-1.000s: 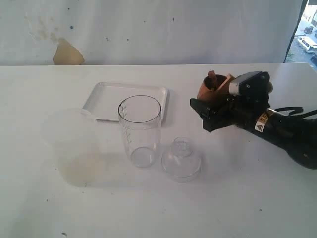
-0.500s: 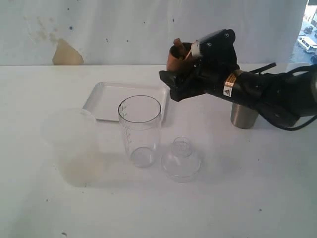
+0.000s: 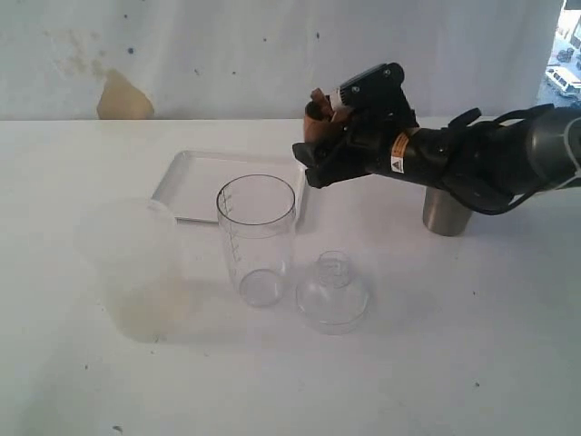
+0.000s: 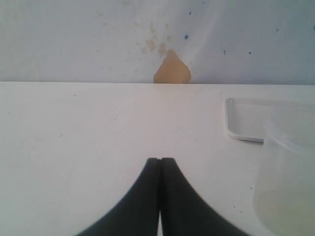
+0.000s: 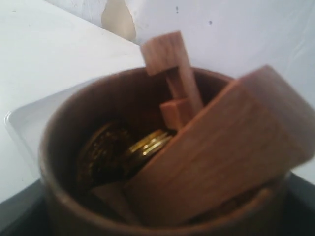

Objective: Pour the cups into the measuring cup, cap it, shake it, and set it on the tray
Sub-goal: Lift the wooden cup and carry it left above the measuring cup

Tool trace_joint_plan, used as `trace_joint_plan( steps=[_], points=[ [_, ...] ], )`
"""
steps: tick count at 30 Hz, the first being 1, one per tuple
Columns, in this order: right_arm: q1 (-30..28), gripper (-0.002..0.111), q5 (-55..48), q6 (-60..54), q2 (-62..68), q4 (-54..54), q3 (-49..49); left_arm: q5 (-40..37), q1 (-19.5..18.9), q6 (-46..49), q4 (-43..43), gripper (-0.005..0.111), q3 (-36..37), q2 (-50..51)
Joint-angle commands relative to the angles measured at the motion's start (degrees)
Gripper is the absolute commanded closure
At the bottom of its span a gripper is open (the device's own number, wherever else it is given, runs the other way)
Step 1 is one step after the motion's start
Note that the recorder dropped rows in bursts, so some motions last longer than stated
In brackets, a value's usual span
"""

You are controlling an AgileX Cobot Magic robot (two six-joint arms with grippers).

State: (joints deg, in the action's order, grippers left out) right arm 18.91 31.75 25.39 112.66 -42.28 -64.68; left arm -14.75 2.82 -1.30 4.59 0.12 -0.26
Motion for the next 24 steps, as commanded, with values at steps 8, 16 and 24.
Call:
trace_joint_plan(
  steps=[8, 16, 24],
  points=[
    [0.0, 0.108, 4.5, 0.2, 0.0, 0.0, -2.1, 0.1, -0.1, 0.0, -0.7, 0.003, -0.1, 0.3],
    [0.0, 0.108, 4.4, -8.1, 0.0, -2.7, -2.1, 0.1, -0.1, 0.0, -0.7, 0.003, -0.1, 0.3],
    [0.0, 0.108, 6.1, -11.9, 0.0, -8.0, -2.1, 0.1, -0.1, 0.0, -0.7, 0.003, -0.1, 0.3]
  ],
)
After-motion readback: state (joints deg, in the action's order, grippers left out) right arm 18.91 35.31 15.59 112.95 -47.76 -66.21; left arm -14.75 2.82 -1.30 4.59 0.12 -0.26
